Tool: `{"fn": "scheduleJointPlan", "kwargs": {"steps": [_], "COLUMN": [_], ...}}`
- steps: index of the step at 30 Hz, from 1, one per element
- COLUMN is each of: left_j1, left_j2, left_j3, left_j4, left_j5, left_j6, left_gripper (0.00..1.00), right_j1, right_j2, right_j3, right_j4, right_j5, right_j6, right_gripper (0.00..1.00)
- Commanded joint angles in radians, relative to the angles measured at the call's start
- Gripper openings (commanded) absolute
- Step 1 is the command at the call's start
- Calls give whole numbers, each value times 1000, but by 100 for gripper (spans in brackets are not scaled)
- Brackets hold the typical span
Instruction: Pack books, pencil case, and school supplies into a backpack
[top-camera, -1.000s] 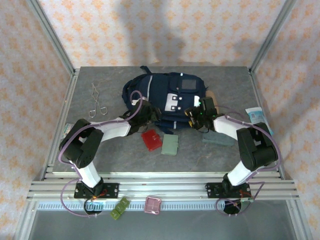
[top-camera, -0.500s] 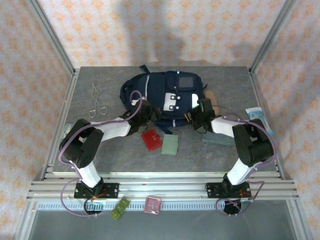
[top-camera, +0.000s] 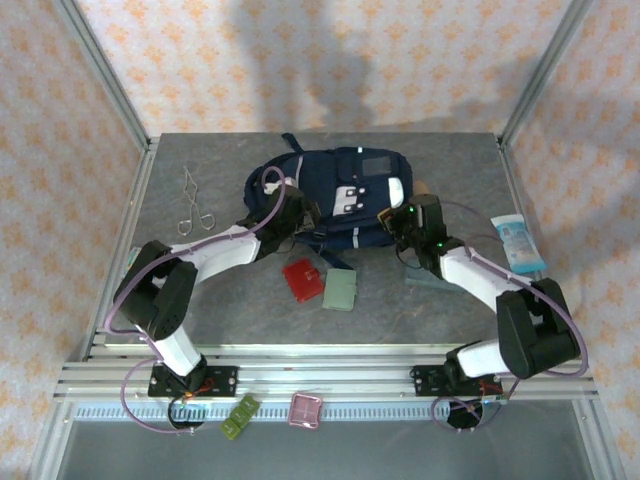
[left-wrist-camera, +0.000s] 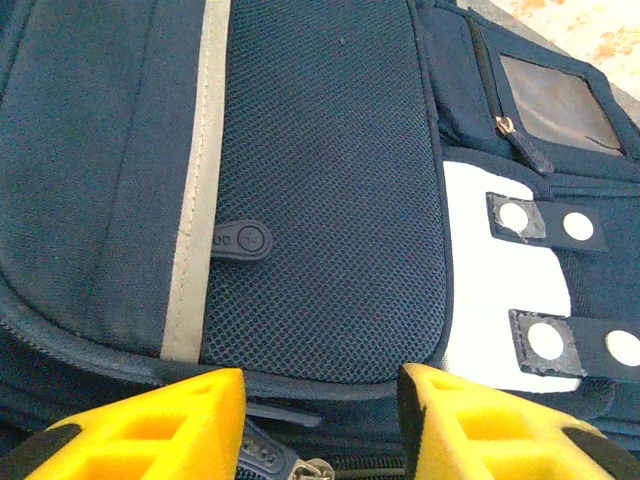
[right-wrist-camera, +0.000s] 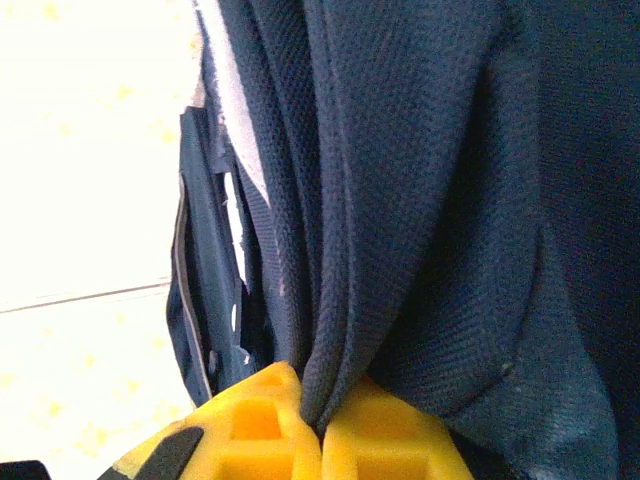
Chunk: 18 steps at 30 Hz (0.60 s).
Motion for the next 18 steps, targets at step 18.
{"fn": "scheduleJointPlan", "kwargs": {"steps": [18], "left_j1": [-58], "left_j2": [-17], "left_j3": [-17], "left_j4": [13], "left_j5": [358], "left_j6": [89], "left_gripper": [18], "right_j1": [-10], "right_j2": [32], "right_j3": [121], "right_j4": [114], "right_j5": [-15], "right_j6": [-69], "right_gripper": [0]}}
